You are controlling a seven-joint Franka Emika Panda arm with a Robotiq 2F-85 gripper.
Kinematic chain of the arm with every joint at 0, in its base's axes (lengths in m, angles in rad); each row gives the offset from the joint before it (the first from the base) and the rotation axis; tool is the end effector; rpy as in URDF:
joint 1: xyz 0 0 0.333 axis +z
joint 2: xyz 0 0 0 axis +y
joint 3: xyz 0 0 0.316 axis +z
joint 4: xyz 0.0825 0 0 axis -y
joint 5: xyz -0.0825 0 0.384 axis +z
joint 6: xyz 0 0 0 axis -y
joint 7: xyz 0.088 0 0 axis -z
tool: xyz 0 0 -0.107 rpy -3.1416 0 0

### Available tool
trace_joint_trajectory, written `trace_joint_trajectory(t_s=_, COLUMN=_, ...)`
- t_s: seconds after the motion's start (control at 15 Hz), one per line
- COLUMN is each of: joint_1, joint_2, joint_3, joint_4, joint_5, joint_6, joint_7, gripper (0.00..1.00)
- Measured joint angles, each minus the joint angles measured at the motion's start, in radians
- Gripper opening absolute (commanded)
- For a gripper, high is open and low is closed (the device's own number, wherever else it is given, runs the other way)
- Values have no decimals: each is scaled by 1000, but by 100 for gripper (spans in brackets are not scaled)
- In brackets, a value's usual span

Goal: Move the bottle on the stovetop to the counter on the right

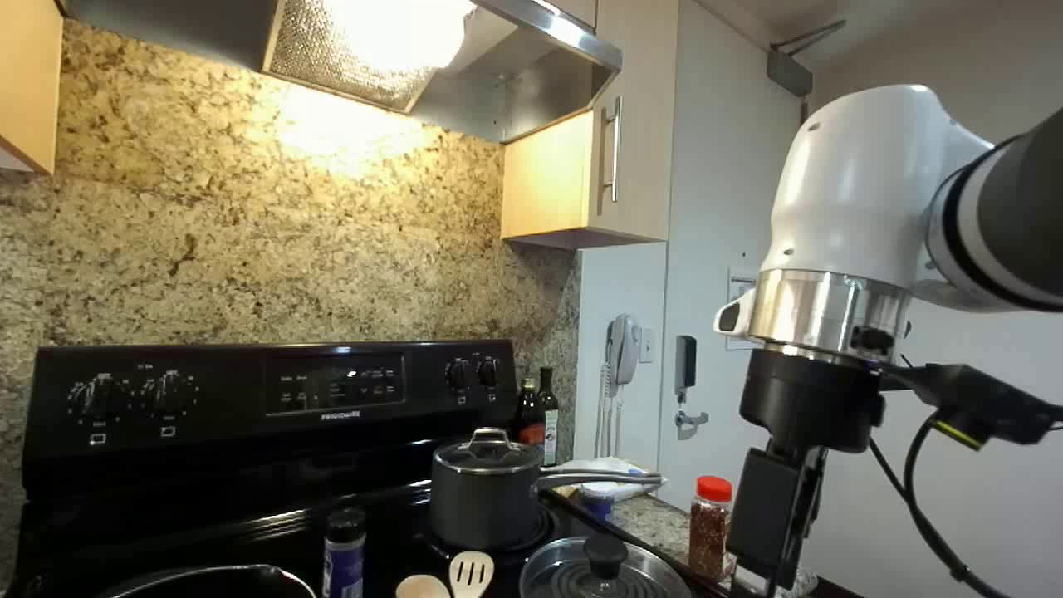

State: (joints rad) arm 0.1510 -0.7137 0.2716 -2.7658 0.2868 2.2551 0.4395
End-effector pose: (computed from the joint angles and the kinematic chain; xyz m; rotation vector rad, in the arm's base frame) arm 0.3137 0.1436 0.4260 -2.9797 0.3362 -0.2353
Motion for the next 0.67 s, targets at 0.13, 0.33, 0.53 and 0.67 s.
trace_joint_trajectory(t_s=0.13, joint_1=0, joint_2=0, joint_3=0, joint_4=0, joint_5=0, joint_6=0, joint_7=0, gripper=100)
trace_joint_trajectory(t_s=0.33, joint_1=-19, joint_2=0, joint_3=-3, joint_4=3, joint_5=-11, joint_6=0, joint_7=0, gripper=100)
trace_joint_trajectory(t_s=0.53, joint_1=-68, joint_2=0, joint_3=-13, joint_4=12, joint_5=-38, joint_6=0, joint_7=2, gripper=100)
trace_joint_trajectory(t_s=0.67, joint_1=-104, joint_2=4, joint_3=-24, joint_4=17, joint_5=-65, joint_6=0, joint_7=3, gripper=100)
